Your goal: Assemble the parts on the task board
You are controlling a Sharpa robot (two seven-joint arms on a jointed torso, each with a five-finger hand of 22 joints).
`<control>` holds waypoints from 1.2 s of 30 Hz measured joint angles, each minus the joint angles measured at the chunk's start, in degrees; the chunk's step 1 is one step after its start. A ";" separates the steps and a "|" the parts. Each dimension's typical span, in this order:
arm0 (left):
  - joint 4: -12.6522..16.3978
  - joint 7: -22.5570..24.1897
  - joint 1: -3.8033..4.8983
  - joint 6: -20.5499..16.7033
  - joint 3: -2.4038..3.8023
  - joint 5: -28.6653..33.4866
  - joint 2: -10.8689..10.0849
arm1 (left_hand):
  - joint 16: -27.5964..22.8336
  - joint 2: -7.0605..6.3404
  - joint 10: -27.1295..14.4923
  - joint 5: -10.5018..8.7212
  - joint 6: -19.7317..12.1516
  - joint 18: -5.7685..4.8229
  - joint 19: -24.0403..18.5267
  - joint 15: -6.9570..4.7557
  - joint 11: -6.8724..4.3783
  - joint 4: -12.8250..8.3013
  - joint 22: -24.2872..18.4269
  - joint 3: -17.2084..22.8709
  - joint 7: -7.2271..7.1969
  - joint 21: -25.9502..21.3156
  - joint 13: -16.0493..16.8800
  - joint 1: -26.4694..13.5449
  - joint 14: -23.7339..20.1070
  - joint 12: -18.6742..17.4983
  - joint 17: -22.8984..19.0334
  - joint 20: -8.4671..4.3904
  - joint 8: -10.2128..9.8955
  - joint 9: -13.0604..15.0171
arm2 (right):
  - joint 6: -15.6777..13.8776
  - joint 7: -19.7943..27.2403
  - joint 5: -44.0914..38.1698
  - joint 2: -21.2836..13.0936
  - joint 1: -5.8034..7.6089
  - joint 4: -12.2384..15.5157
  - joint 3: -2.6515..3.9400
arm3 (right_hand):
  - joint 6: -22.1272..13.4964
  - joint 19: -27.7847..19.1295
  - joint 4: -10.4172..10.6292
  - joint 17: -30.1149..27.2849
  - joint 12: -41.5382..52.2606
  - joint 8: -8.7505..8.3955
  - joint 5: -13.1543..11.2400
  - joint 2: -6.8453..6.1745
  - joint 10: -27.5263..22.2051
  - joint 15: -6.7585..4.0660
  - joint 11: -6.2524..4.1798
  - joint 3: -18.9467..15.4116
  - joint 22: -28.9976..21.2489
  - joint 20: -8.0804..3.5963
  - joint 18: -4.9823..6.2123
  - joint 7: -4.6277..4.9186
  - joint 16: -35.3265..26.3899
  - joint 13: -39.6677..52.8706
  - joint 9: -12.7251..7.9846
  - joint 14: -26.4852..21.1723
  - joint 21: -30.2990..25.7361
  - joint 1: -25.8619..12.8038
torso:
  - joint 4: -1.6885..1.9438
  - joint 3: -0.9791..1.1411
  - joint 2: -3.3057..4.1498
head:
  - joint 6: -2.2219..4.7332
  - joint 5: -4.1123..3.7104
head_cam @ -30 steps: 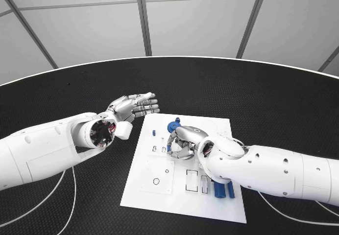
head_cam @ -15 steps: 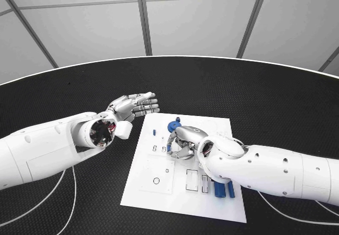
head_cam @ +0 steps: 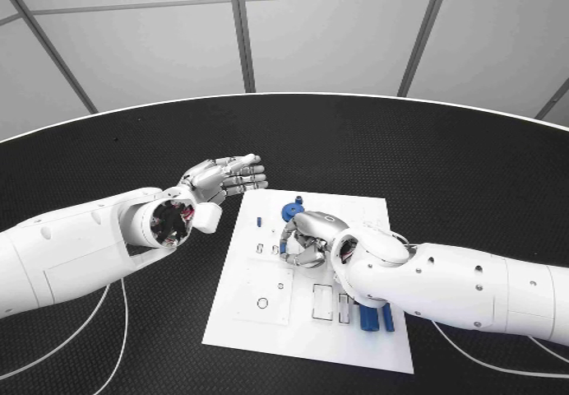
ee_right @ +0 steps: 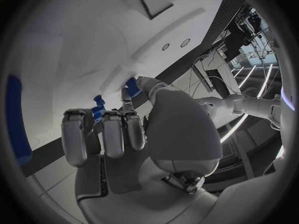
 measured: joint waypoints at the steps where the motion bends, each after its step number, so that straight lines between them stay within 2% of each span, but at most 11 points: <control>1: 0.00 -0.01 0.00 0.00 0.00 0.00 -0.01 | 0.00 0.00 0.00 0.00 0.00 0.00 0.00 0.08 0.00 -0.01 -0.06 0.21 0.00 -0.15 0.00 0.00 -0.08 -0.15 0.00 0.00 -0.06 -0.03 | 0.00 -0.01 0.00 -0.02 0.00 0.00 0.00 | -0.20 0.00 -0.06 0.00 0.00 -0.20 -0.23 -0.04 0.00 0.00 0.00 0.06 0.00 0.00 0.00 0.20 0.00 0.00 -0.03 0.00 0.00 -0.29 | 0.00 0.01 0.00 | -0.01 0.00; 3: 0.01 -0.02 0.00 -0.01 0.00 0.00 -0.03 | 0.00 0.00 0.00 0.00 0.00 0.00 0.00 0.08 0.00 -0.03 -0.10 0.24 0.00 -0.15 0.00 0.00 -0.08 -0.15 0.00 0.00 -0.07 -0.06 | 0.02 -0.04 0.00 -0.06 0.00 0.00 0.00 | -0.35 0.00 -0.06 0.00 0.00 -0.20 -0.70 -0.34 0.01 0.23 0.39 0.06 0.00 0.00 0.00 0.34 0.00 0.00 -0.07 -0.15 0.00 -0.59 | 0.00 0.01 0.00 | -0.02 0.00; 8: 0.00 -0.05 0.00 -0.06 0.00 0.00 -0.06 | 0.00 0.00 0.00 0.00 0.00 0.00 0.00 0.08 0.00 -0.04 -0.10 0.24 0.00 -0.15 0.00 0.00 -0.08 -0.15 0.01 0.00 -0.06 -0.05 | 0.12 -0.07 0.00 -0.05 0.00 -0.01 0.00 | -1.00 0.00 -0.21 -0.01 0.00 -0.42 -1.09 -0.60 0.01 0.39 0.39 0.21 0.00 0.43 0.01 0.59 0.00 0.00 -0.15 0.01 0.00 -0.85 | -0.01 0.02 0.00 | -0.06 0.00; 18: 0.02 -0.10 0.00 -0.02 0.00 0.00 -0.09 | -0.22 -0.23 0.00 0.00 0.00 0.00 0.00 0.08 0.00 -0.04 -0.10 0.24 0.00 -0.15 0.00 -0.23 -0.08 -0.15 0.05 0.00 -0.06 -0.05 | 0.27 -0.08 0.00 0.12 0.00 -0.03 0.00 | -1.00 0.00 -0.36 -0.01 0.00 -0.65 -1.12 -0.64 0.01 0.39 0.39 0.36 0.00 0.43 0.01 0.59 0.00 0.00 -0.15 0.01 0.00 -0.89 | -0.01 0.03 -0.01 | -0.13 -0.02; 20: 0.02 -0.11 0.00 -0.02 0.00 0.00 -0.10 | -0.23 -0.23 0.00 0.00 0.00 0.00 0.00 0.08 0.00 -0.04 -0.10 0.24 0.00 -0.15 0.00 -0.23 -0.08 -0.15 0.05 0.00 -0.06 -0.05 | 0.29 -0.12 0.00 0.12 0.00 -0.04 0.00 | -1.19 0.00 -0.36 -0.01 0.00 -0.65 -1.12 -0.64 0.01 0.55 0.79 0.36 0.00 0.43 0.01 0.79 0.00 0.00 -0.14 -0.15 0.00 -0.89 | -0.01 0.03 -0.02 | -0.16 -0.03; 25: 0.03 -0.13 0.00 -0.01 0.00 0.00 -0.11 | -0.22 -0.23 0.00 0.00 0.00 0.00 0.00 0.08 0.00 -0.04 -0.09 0.24 0.00 -0.15 0.00 -0.23 -0.08 -0.15 0.04 0.00 -0.06 -0.05 | 0.36 -0.15 0.00 0.18 0.00 -0.08 0.00 | -1.40 0.00 -0.36 -0.01 -0.26 -0.65 -1.41 -0.94 0.01 0.57 0.79 0.36 0.00 0.42 0.01 0.59 0.00 -0.01 -0.21 -0.16 -0.22 -1.19 | -0.01 0.02 -0.02 | -0.21 -0.04; 36: 0.00 -0.17 0.00 -0.03 0.00 0.00 -0.14 | -0.22 -0.23 0.00 0.00 0.00 0.00 0.21 0.08 0.00 -0.04 -0.14 0.24 0.00 -0.15 0.00 -0.23 -0.08 -0.15 0.04 0.21 -0.06 -0.04 | 0.69 -0.03 0.00 0.38 0.00 -0.32 0.00 | -3.46 0.07 -0.67 -0.02 -1.13 -1.78 -2.97 -1.40 -0.03 1.33 1.49 0.67 0.00 1.17 0.00 1.61 0.00 -0.01 -0.45 -0.09 -0.22 -2.10 | -0.02 0.03 -0.02 | -0.38 -0.08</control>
